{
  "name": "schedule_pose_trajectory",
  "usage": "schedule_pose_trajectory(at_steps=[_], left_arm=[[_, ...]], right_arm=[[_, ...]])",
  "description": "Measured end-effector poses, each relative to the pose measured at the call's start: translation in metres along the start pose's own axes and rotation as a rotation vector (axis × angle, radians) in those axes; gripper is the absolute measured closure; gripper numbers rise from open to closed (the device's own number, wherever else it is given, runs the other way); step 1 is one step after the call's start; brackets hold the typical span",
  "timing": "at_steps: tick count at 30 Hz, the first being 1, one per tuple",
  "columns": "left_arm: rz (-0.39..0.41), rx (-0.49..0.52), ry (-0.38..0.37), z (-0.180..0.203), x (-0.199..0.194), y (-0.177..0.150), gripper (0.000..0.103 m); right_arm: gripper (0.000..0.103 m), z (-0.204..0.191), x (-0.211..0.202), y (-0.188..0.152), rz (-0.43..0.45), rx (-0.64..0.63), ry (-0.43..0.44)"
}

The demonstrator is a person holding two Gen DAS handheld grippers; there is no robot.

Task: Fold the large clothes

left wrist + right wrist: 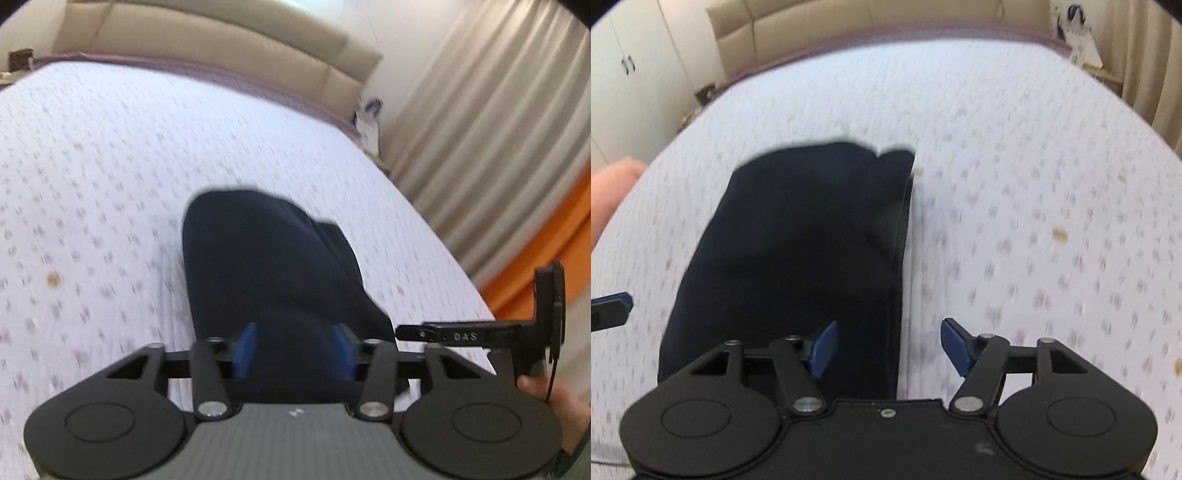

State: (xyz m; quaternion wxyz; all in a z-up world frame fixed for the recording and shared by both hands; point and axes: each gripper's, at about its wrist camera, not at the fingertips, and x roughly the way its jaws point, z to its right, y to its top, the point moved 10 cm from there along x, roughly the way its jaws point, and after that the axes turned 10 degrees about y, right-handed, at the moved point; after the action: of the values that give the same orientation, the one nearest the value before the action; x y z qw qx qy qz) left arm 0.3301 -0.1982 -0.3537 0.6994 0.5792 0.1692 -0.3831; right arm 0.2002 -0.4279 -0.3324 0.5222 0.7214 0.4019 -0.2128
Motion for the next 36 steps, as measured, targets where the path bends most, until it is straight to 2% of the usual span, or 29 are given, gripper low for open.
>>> schedule_pose_trajectory(at_steps=[4, 6, 7, 8, 9, 11, 13, 15, 18, 19, 20, 21, 22, 23, 24, 25, 28, 32, 33, 36], left_arm=[[0.012, 0.059, 0.022, 0.005, 0.025, 0.022, 0.052], [-0.019, 0.075, -0.006, 0.015, 0.046, 0.02, 0.055], [-0.057, 0.068, -0.028, 0.019, 0.057, 0.012, 0.057], [-0.104, 0.058, -0.033, 0.02, 0.069, 0.002, 0.06], [-0.125, 0.059, -0.013, 0.018, 0.076, -0.007, 0.062], [-0.094, 0.054, 0.015, 0.017, 0.075, -0.012, 0.062], [-0.1, 0.006, -0.012, 0.014, 0.069, -0.012, 0.062], [-0.101, -0.022, -0.02, 0.01, 0.065, -0.011, 0.062], [-0.082, -0.015, 0.028, -0.003, 0.056, -0.006, 0.061], [-0.074, -0.018, 0.048, -0.007, 0.053, -0.002, 0.061], [-0.065, -0.029, 0.059, -0.012, 0.05, 0.002, 0.06], [-0.058, -0.049, 0.06, -0.017, 0.048, 0.007, 0.055], [-0.055, -0.078, 0.058, -0.022, 0.045, 0.01, 0.05], [-0.057, -0.109, 0.062, -0.027, 0.045, 0.012, 0.035], [-0.065, -0.135, 0.069, -0.032, 0.047, 0.014, 0.022], [-0.074, -0.158, 0.072, -0.037, 0.05, 0.016, 0.019], [-0.112, -0.189, 0.042, -0.039, 0.061, 0.018, 0.017], [-0.184, -0.27, -0.009, -0.041, 0.09, 0.012, 0.016], [-0.195, -0.291, -0.007, -0.042, 0.098, 0.01, 0.011], [-0.208, -0.345, -0.017, -0.049, 0.116, 0.007, 0.006]], right_arm=[[0.027, -0.006, 0.014, 0.033, 0.095, -0.025, 0.019], [0.06, -0.016, 0.029, 0.045, 0.119, -0.07, 0.013], [0.094, -0.022, 0.031, 0.048, 0.139, -0.085, 0.02], [0.098, -0.031, 0.037, 0.051, 0.151, -0.103, 0.031], [0.098, -0.03, 0.054, 0.05, 0.149, -0.12, 0.029], [0.1, -0.029, 0.08, 0.034, 0.083, -0.146, 0.021], [0.103, -0.021, 0.088, 0.011, 0.026, -0.149, 0.006], [0.103, -0.015, 0.079, 0.003, 0.04, -0.162, 0.002], [0.103, -0.01, 0.058, -0.001, 0.022, -0.145, -0.004], [0.101, -0.009, 0.055, -0.001, 0.016, -0.143, -0.001], [0.09, -0.009, 0.049, -0.001, 0.011, -0.142, 0.002], [0.075, -0.009, 0.045, 0.001, 0.007, -0.139, 0.006], [0.027, -0.008, 0.041, 0.003, 0.009, -0.139, -0.003], [0.006, -0.004, 0.041, 0.008, 0.019, -0.138, -0.025], [0.008, -0.003, 0.039, 0.013, 0.04, -0.137, -0.037], [0.007, -0.003, 0.035, 0.019, 0.059, -0.13, -0.035], [0.006, 0.001, 0.037, 0.027, 0.054, -0.031, 0.054], [0.005, 0.017, 0.063, 0.027, 0.029, 0.185, 0.196], [0.005, 0.022, 0.072, 0.026, 0.016, 0.217, 0.205], [0.004, 0.03, 0.096, 0.019, -0.035, 0.285, 0.258]])
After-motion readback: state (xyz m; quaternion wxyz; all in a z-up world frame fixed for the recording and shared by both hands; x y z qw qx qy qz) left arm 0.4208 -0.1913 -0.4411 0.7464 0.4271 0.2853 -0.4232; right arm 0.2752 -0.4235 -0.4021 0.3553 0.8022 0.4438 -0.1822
